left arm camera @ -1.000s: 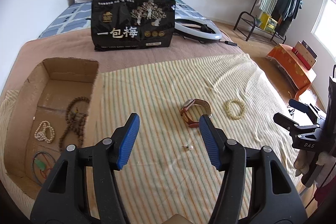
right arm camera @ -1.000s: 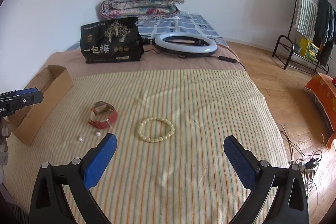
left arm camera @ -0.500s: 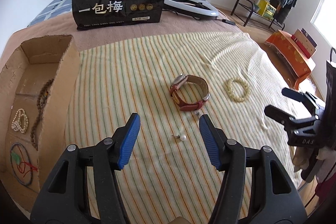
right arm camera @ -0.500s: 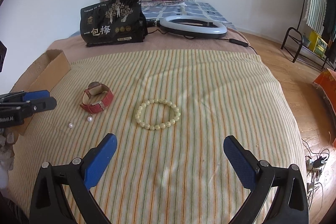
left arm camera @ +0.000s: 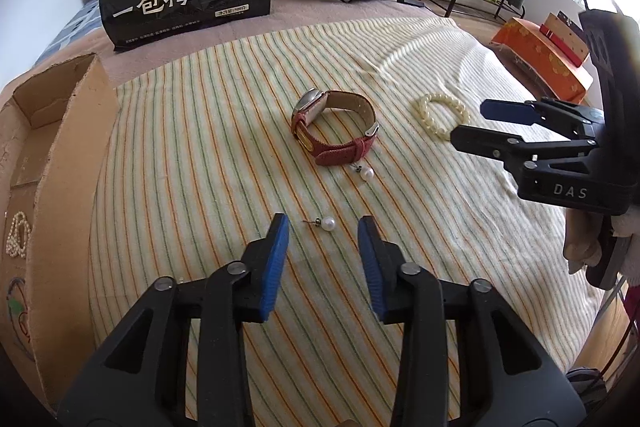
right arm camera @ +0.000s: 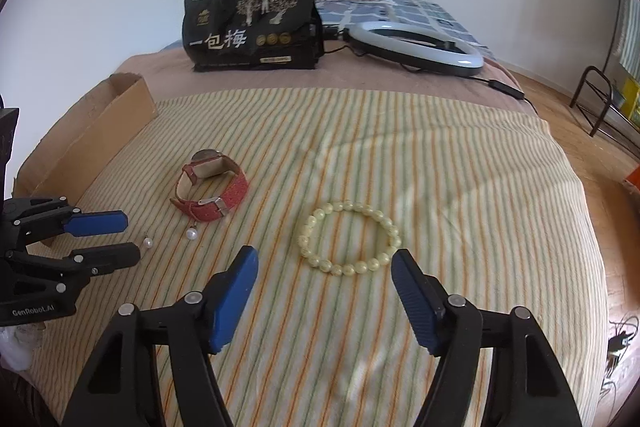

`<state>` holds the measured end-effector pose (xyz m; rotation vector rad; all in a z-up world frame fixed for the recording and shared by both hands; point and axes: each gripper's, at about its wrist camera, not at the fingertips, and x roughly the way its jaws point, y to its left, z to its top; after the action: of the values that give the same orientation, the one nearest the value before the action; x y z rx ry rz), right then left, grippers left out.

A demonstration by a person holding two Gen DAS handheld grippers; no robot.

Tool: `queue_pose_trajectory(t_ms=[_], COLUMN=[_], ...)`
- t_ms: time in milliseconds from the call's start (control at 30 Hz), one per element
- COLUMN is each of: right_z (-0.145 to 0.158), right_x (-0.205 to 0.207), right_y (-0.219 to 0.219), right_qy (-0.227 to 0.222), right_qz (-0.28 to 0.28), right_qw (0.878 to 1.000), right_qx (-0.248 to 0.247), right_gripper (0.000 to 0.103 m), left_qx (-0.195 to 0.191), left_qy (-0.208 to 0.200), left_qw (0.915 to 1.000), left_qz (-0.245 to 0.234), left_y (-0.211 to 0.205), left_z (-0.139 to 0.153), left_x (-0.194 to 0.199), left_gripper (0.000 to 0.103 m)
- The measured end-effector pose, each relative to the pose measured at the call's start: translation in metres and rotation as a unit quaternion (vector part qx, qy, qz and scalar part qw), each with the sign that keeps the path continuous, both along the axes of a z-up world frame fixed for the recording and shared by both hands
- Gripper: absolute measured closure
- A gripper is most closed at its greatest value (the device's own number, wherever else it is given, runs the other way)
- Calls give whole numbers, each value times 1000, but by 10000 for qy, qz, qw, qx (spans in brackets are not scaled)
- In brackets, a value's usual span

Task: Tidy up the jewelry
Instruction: 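Grasp the pearl earring with left tool while right tool grasps the cream bead bracelet, then carry the earring and bead bracelet with both tools over the box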

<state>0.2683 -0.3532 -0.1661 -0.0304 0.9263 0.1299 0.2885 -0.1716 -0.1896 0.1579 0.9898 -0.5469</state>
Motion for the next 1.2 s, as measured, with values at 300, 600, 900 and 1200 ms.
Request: queue_pose_trajectory(t_ms=[300, 600, 900, 1200], right_z=[-13, -22, -22, -6], right_x=[18, 26, 26, 15], right_y=[5, 15, 17, 9], right_qy=[153, 284, 319, 167], right_qz=[129, 347, 510, 384], right_qw=[9997, 9983, 9980, 9991], right_qx=[-108, -360, -185, 62], right_gripper=[51, 69, 98, 98], left_qx=[-50, -10, -22, -129], left_qy=[78, 35, -4, -97], left_qw=[10000, 10000, 10000, 9999], left_qz=[31, 7, 11, 29], left_y=[-3, -3, -2, 5], left_z=[-9, -12, -8, 7], left_x=[5, 5, 3, -1], left_gripper=[74, 86, 86, 86])
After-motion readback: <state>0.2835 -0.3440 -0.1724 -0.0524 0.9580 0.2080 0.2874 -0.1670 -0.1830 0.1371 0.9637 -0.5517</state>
